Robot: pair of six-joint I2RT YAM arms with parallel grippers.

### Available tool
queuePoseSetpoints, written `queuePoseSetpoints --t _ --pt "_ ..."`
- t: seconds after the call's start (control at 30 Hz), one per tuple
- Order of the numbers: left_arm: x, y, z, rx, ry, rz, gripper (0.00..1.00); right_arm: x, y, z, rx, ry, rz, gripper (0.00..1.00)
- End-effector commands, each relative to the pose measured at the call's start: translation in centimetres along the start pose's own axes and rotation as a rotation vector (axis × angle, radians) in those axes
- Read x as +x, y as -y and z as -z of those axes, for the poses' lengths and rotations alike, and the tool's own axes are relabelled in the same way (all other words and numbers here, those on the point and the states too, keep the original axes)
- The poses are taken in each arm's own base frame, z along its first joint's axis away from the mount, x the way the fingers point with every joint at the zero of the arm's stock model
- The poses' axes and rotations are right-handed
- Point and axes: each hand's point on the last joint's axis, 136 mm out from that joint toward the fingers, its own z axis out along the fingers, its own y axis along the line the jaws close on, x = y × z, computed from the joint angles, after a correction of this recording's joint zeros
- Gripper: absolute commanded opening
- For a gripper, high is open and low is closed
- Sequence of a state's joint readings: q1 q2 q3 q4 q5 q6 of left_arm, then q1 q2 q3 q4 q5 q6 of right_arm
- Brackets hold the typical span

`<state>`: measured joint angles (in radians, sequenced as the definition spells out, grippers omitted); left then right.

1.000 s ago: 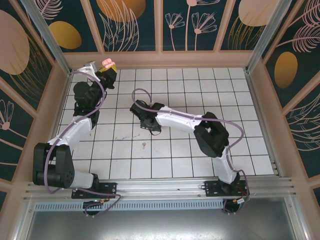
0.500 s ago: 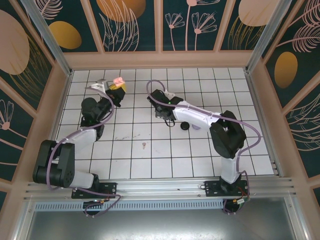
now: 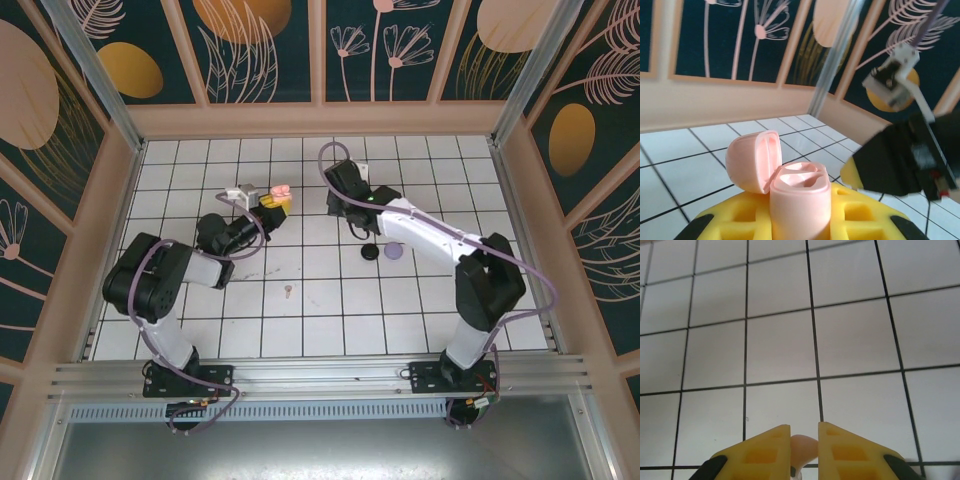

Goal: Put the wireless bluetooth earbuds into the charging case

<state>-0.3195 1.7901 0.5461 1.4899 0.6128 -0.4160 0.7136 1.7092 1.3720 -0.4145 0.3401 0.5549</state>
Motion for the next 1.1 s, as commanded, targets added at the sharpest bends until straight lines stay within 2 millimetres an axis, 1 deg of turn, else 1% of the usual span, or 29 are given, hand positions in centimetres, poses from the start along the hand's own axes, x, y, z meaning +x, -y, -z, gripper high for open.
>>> queuePoseSetpoints --t 0.0,0.1,0.23,0.4,0.57,0.67,0.8,0.93,1.07 --pt "-3.0 3.0 -0.3 0.145 0.128 -0.133 0.00 -3.2 -0.6 2.6 -0.087 0.093 0.006 0.16" --pt "-2.9 3.6 -0.9 0.187 0.137 -0.184 0.00 -4.7 -0.9 4.0 -0.139 0.128 0.002 0.16" --pt "-2.7 4.3 -1.9 0.228 0.137 -0.245 0.00 -6.5 -2.2 6.2 -0.228 0.181 0.011 0.16" --pt "-2.7 5.5 -3.0 0.294 0.141 -0.318 0.00 -8.0 -4.2 8.7 -0.351 0.233 0.034 0.16" --pt "-2.4 6.6 -4.2 0.348 0.126 -0.387 0.00 -8.9 -5.5 11.5 -0.467 0.290 0.056 0.16" --pt "-2.4 7.2 -4.8 0.380 0.117 -0.421 0.00 -8.9 -6.0 12.7 -0.520 0.305 0.063 0.16" --pt "-2.4 7.8 -5.2 0.406 0.109 -0.459 0.00 -8.7 -6.3 14.0 -0.546 0.324 0.072 0.16" --pt "-2.8 8.2 -5.3 0.424 0.119 -0.482 0.00 -7.7 -7.3 15.4 -0.608 0.322 0.096 0.16" --pt "-3.3 8.4 -5.4 0.431 0.127 -0.490 0.00 -6.6 -8.0 15.9 -0.631 0.318 0.115 0.16"
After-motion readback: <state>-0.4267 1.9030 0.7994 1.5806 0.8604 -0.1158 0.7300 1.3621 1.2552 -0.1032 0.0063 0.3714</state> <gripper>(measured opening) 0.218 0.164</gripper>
